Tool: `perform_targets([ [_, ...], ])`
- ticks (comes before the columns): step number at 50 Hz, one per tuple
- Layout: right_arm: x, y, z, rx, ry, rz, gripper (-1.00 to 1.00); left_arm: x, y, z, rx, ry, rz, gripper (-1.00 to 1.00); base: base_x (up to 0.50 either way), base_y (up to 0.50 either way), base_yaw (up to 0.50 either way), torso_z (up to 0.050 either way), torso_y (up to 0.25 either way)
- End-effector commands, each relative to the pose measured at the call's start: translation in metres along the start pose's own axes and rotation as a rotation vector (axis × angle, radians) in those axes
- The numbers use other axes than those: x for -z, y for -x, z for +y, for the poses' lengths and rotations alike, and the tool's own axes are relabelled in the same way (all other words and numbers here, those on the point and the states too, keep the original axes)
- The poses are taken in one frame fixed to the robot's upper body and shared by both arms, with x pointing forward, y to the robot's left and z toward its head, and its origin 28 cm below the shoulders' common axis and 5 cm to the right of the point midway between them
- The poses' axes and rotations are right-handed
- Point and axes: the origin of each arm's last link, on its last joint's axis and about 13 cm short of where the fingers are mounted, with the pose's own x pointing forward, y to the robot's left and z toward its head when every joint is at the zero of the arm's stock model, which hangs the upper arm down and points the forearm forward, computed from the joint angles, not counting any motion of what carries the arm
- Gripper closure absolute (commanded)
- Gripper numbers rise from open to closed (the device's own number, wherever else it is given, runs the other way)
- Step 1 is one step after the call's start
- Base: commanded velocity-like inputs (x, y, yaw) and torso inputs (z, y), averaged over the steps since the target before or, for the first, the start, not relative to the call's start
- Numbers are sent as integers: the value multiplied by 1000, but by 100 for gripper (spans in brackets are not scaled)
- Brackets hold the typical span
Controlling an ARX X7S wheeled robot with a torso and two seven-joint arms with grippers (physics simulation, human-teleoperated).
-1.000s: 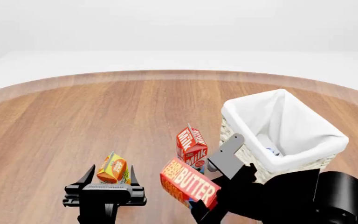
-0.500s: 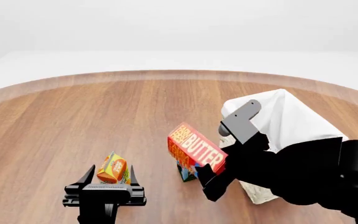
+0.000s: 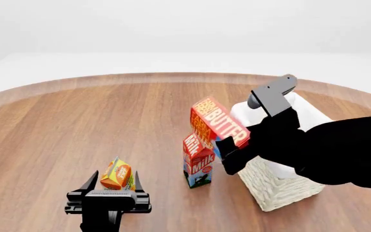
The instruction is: Pick up the cream cheese box and the butter, and put them in the basket.
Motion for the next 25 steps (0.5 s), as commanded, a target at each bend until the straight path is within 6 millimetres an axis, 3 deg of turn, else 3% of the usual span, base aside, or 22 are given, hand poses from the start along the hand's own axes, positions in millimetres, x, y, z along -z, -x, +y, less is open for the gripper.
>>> perform_targets([
  [1,-18,13,-11,65,-33,-75,100,0,0,0,-1,-1,0,-100,0,0,0,0,0],
  [25,-32,26,-37,177,-114,-110,100,0,-1,0,-1,-1,0,-100,0,0,0,0,1],
])
